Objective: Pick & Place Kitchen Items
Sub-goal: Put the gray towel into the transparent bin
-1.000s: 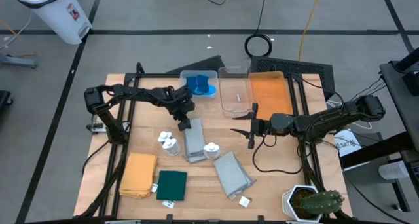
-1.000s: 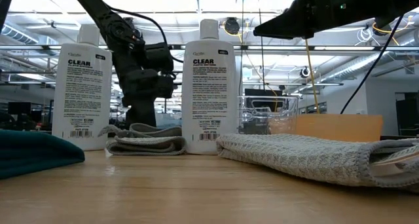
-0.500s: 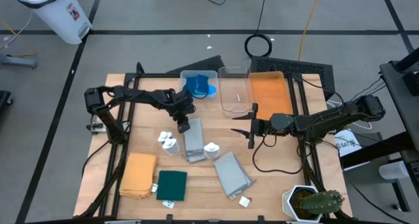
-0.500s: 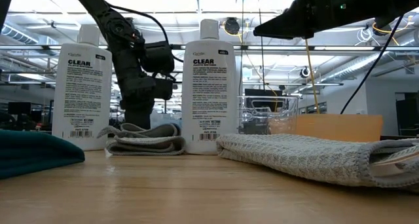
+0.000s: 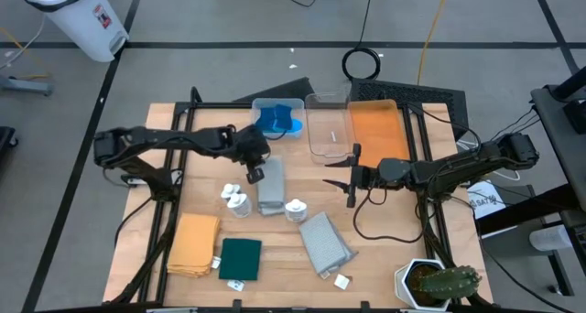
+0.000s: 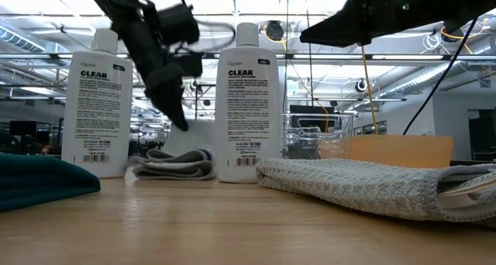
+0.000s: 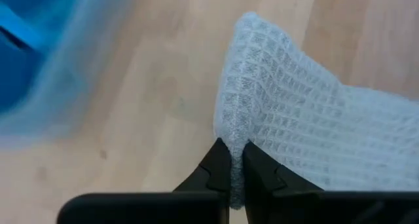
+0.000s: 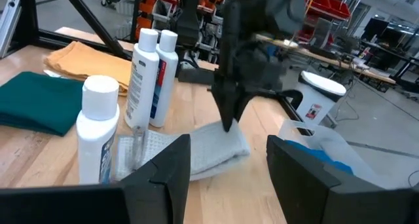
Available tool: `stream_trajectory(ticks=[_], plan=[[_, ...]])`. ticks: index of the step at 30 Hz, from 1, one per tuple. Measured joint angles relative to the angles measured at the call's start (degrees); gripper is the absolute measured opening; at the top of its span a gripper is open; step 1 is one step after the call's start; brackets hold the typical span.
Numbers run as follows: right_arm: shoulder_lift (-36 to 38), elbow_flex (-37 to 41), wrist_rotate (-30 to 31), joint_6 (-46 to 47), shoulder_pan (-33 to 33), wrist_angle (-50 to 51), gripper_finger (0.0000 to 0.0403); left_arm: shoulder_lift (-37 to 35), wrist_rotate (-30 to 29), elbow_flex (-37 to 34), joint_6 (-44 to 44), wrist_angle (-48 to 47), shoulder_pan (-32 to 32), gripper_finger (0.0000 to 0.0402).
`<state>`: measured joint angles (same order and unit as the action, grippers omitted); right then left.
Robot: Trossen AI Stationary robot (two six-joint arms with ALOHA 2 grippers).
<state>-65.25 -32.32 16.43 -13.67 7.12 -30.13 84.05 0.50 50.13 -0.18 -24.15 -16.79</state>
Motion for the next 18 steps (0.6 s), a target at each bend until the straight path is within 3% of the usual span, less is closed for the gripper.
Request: stream_trajectory(ticks=[6, 13, 18], plan=[[0.0, -0.3, -0.2, 4.5, -2.2, -2.5, 0.0169, -7.0, -5.7, 0.0, 0.5, 0.4, 2.4, 0.0012], [-2.0, -8.9, -10.4, 12.4, -9.8, 9.4, 0.0169, -9.2, -11.8, 0.0, 3.1, 4.7, 6.1, 0.0012], [-7.3, -18.0, -11.0, 11.0, -13.2, 17.7, 0.0169, -9.2, -13.1, 0.0, 5.3, 10.9, 8.7, 0.0012]])
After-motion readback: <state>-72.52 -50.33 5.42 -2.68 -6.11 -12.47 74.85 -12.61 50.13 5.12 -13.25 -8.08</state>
